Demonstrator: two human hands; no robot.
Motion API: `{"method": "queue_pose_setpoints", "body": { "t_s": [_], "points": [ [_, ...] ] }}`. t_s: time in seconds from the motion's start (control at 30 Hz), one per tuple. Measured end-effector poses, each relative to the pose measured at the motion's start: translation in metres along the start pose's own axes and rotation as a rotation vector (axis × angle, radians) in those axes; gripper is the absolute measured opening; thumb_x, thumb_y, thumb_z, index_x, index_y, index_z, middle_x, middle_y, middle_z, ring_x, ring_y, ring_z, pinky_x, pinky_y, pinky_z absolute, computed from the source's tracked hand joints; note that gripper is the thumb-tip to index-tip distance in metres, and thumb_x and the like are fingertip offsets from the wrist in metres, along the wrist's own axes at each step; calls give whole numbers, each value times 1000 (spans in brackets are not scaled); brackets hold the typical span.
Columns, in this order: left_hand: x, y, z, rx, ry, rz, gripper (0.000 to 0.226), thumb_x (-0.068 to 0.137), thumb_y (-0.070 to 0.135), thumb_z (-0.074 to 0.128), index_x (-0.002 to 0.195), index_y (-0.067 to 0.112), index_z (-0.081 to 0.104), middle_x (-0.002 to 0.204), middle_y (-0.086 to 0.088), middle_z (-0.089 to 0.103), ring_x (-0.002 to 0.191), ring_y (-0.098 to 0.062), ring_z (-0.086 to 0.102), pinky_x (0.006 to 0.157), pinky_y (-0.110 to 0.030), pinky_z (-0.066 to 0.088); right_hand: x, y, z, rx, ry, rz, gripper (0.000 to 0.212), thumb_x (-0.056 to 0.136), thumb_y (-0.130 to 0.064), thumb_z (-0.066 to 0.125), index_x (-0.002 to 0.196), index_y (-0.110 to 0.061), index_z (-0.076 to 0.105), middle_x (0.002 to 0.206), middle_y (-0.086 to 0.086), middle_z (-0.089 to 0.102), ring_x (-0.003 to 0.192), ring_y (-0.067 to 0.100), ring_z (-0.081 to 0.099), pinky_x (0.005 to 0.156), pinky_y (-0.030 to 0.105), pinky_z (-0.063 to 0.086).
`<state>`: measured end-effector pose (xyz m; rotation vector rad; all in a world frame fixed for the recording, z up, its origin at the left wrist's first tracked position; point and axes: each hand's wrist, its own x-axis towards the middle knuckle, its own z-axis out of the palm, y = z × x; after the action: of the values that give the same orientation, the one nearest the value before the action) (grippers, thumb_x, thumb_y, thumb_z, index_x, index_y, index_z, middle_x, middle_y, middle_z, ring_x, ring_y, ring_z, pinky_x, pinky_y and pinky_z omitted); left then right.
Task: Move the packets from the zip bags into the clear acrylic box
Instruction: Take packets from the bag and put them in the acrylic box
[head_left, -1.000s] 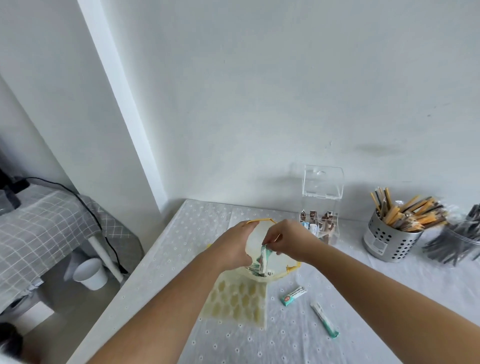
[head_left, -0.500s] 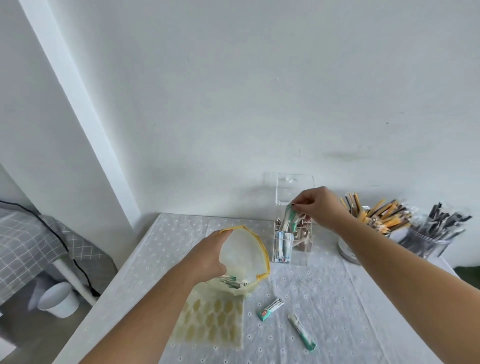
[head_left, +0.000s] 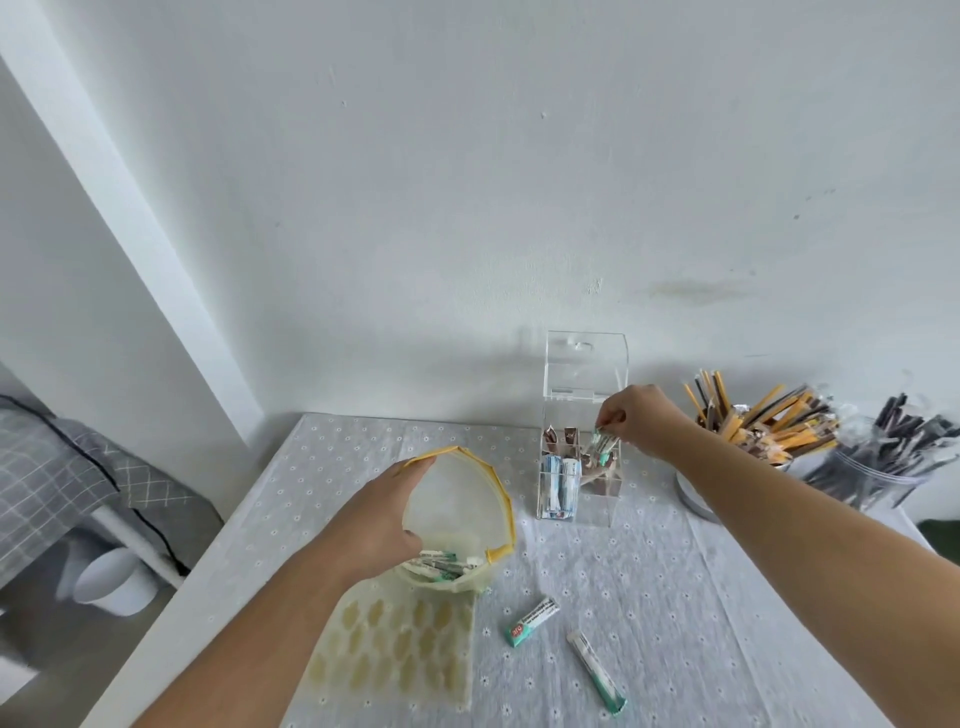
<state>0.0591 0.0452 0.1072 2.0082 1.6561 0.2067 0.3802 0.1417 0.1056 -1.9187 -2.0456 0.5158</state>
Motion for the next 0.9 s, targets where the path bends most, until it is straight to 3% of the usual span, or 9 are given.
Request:
{"method": "queue_pose_setpoints", "body": {
  "t_s": [0.2,0.43,0.6,0.73,0.9],
  "points": [
    [4,-1,2,-37,-6,-17,85,77,1,50,147,37,18,150,19,21,71,-3,50,59,-11,38,8,9,17,-108,-127,-28,12,81,-11,71,92,-10,75,95,4,74,87,16,68,87,27,54],
    [7,-6,3,-47,4,-33,85,77,2,50,147,37,18,149,21,23,76,-9,48,58,-9,38,18,15,35,-238,-229,-42,11,78,-21,75,89,-20,76,93,-1,74,89,17,67,85,34,54],
    [8,-9,4,-53,13,-55,85,77,3,51,147,38,18,148,19,26,107,-18,53,59,-11,37,22,19,42,-265,-167,-55,13,84,-13,66,91,-21,74,97,-2,74,85,15,69,85,35,57],
    [9,-7,5,-55,11,-46,84,78,3,52,147,37,19,148,20,25,94,-14,50,59,-10,37,17,17,38,-249,-108,-75,13,87,-14,62,93,-18,73,97,1,73,87,18,68,85,36,56],
    [8,-2,5,-48,3,-34,81,79,5,51,148,34,19,149,18,25,87,-9,45,60,-10,35,-4,6,31,-138,-64,-80,12,86,-17,65,95,-17,73,96,-2,73,76,10,62,79,25,53]
  ]
}}
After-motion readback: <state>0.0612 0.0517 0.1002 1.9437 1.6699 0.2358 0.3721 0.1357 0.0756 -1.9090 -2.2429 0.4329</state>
